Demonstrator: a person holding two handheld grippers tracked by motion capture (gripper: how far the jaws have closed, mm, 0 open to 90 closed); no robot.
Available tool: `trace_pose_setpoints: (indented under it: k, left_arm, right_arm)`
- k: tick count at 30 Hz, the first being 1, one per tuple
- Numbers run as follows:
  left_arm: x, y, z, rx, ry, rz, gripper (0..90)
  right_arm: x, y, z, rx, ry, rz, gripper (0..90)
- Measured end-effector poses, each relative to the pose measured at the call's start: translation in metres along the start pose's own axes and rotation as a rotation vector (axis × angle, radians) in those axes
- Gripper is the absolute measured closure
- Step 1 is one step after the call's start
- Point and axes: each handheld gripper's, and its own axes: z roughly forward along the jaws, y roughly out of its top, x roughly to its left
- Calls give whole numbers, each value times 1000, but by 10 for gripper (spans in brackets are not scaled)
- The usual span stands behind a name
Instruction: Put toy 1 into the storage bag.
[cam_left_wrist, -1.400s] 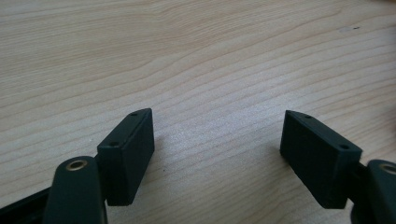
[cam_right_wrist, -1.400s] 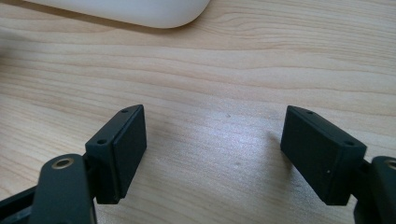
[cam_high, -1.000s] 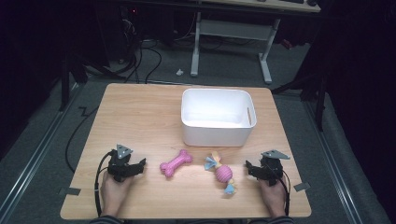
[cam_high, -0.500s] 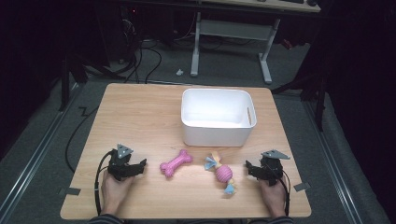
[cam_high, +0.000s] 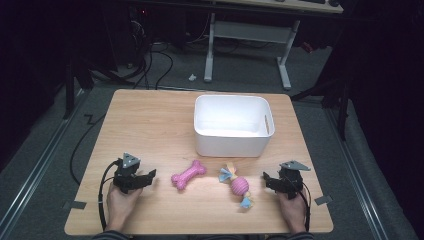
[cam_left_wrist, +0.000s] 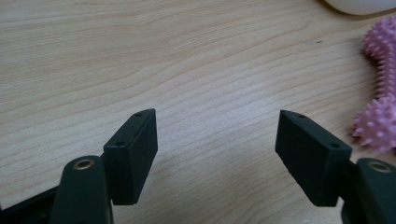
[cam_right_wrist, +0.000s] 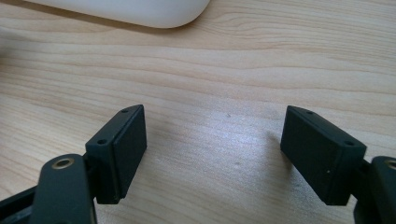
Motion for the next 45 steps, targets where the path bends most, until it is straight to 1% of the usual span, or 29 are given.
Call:
trace_pose_setpoints:
  k: [2, 4, 6, 7, 9, 11, 12, 13, 21, 26, 32, 33, 34, 36, 40, 45]
  left_arm:
    - [-1, 1, -1, 1, -5, 4, 303]
    - [-4, 4, -4, -7, -11, 17, 307]
    - [-4, 5, -5, -10, -16, 17, 309]
    - [-6, 7, -7, -16, -28, 16, 308]
    - [-7, 8, -8, -20, -31, 18, 309]
    - [-10, 12, -11, -18, -44, 32, 316]
    - [-10, 12, -11, -18, -44, 32, 317]
    - [-12, 14, -13, -18, -48, 44, 319]
    - [-19, 23, -19, -28, -75, 65, 328]
    - [-23, 27, -21, -27, -85, 82, 330]
    - [-28, 32, -23, -30, -119, 93, 328]
    - [-30, 34, -23, -26, -120, 101, 329]
    - [-30, 34, -23, -26, -120, 101, 328]
    - [-32, 37, -24, -28, -134, 103, 329]
    - [-35, 39, -25, -30, -142, 108, 329]
    - [-41, 43, -25, -21, -151, 135, 324]
  right_arm:
    - [0, 0, 0, 0, 0, 0, 228]
    - [0, 0, 0, 0, 0, 1, 228]
    - [0, 0, 0, 0, 0, 0, 228]
    - [0, 0, 0, 0, 0, 0, 228]
    - [0, 0, 0, 0, 0, 1, 228]
    - [0, 0, 0, 0, 0, 0, 228]
    - [0, 0, 0, 0, 0, 0, 228]
    - [0, 0, 0, 0, 0, 0, 228]
    - [0, 0, 0, 0, 0, 0, 228]
    - [0, 0, 0, 0, 0, 0, 228]
    - [0, 0, 0, 0, 0, 1, 228]
    - [0, 0, 0, 0, 0, 0, 228]
    - [0, 0, 0, 0, 0, 0, 228]
    - [0, 0, 0, 0, 0, 1, 228]
    - [0, 0, 0, 0, 0, 0, 228]
    - [0, 0, 0, 0, 0, 0, 228]
